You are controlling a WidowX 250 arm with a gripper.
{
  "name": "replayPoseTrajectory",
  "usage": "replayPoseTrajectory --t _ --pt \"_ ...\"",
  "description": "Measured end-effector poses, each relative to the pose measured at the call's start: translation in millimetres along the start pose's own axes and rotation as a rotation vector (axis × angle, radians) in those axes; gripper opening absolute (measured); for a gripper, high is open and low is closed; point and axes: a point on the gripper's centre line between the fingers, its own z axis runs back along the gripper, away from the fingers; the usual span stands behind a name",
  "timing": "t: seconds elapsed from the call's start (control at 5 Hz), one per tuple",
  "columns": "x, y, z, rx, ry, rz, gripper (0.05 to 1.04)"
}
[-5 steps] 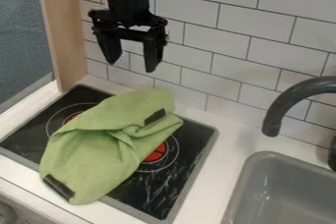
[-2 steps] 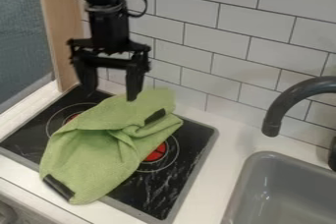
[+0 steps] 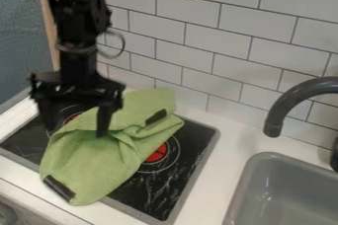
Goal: Fold the cloth fro to right to left
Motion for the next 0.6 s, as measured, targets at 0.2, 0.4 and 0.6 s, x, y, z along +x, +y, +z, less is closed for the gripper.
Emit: replayPoseTrajectory --t 0.2,0.4,0.6 --pt "-5.0 3.3 -13.9 0.018 0.0 0.043 0.999" --pt "-4.3 0.4 -36.4 0.027 0.041 0.039 0.999" --pt "-4.4 2.3 -53.6 0.059 0.069 0.013 0.999"
